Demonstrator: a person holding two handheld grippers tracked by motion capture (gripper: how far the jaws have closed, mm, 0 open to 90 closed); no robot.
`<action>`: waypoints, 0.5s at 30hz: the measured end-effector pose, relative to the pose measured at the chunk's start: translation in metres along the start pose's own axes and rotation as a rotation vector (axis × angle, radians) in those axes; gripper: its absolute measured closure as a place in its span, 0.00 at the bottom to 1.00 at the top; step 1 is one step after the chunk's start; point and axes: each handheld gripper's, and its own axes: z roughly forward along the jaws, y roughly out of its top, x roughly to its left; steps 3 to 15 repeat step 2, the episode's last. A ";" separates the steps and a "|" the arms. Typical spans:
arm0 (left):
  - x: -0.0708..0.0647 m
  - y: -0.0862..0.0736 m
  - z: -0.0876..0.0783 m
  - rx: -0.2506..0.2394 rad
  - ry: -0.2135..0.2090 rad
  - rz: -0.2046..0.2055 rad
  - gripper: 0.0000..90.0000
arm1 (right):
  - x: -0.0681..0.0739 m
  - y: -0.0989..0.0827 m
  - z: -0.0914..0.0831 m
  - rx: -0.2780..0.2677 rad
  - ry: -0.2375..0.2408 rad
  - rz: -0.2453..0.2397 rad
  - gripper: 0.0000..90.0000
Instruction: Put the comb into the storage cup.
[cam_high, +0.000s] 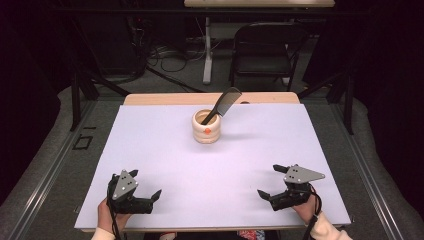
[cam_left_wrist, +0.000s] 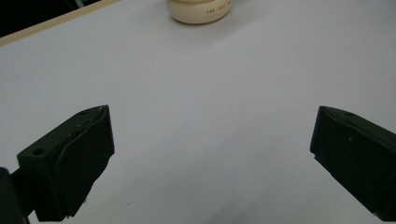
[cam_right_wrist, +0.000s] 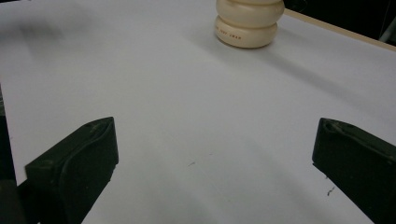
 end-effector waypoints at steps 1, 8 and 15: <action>0.000 0.000 0.000 0.000 0.000 0.000 0.00 | 0.000 0.000 0.000 -0.001 -0.001 0.000 0.00; 0.000 0.000 0.000 -0.001 0.003 -0.003 0.00 | 0.000 0.000 0.000 -0.001 -0.001 0.000 0.00; 0.000 0.000 0.000 -0.001 0.003 -0.003 0.00 | 0.000 0.000 0.000 -0.001 -0.001 0.000 0.00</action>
